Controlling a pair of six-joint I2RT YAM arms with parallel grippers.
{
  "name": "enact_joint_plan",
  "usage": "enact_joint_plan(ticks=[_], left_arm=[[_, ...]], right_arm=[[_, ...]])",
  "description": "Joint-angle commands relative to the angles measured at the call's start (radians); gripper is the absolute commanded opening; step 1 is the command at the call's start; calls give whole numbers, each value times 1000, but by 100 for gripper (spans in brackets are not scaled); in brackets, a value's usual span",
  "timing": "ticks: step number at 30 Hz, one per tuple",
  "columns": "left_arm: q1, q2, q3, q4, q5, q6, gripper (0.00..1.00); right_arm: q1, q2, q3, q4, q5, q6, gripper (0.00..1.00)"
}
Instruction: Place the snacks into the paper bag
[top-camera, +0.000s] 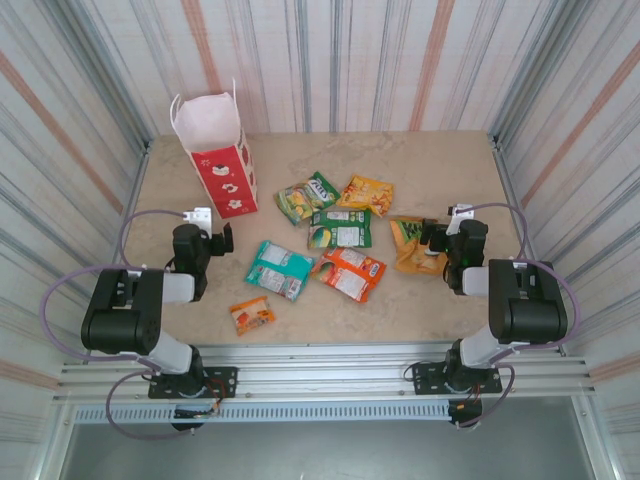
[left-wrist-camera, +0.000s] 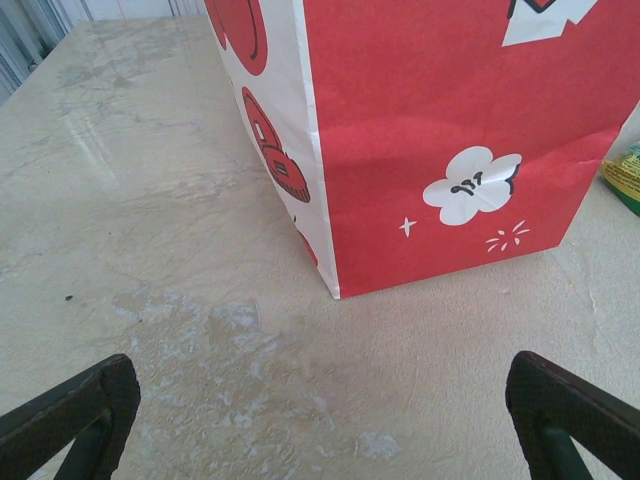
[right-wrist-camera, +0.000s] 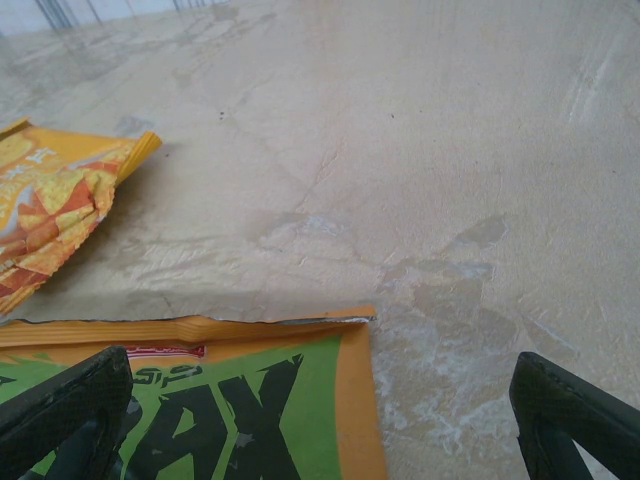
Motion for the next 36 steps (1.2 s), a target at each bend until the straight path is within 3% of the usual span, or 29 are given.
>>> enact_joint_plan(ticks=[1,4,8,14,18,22,25,29,36], left_arm=[[9,-11,12,1,22,13,99],[-25,-77,21,-58,-1,49,99],[-89,-291,70,-344,-58,43,97],[-215,-552,270,-893,-55,-46,86],[-320,-605,465,-1150,-64,-87,83],[-331,-512,725,-1388,-26,-147,81],[-331,-374,972,-1589,-10,-171,79],[-319,-178,1295,-1809,-6,-179,78],[-200,113,1709,-2017,128,-211,71]], right_arm=[[-1,-2,7,17,7,-7,99],[2,-62,38,-77,-23,-23,99],[2,-227,164,-423,-27,9,99],[-4,-437,275,-677,-361,157,99],[35,-461,408,-917,-422,241,99],[187,-457,536,-1147,-267,215,99],[286,-439,587,-1213,-198,229,99],[355,-412,630,-1228,-162,322,99],[427,-377,642,-1171,-150,405,99]])
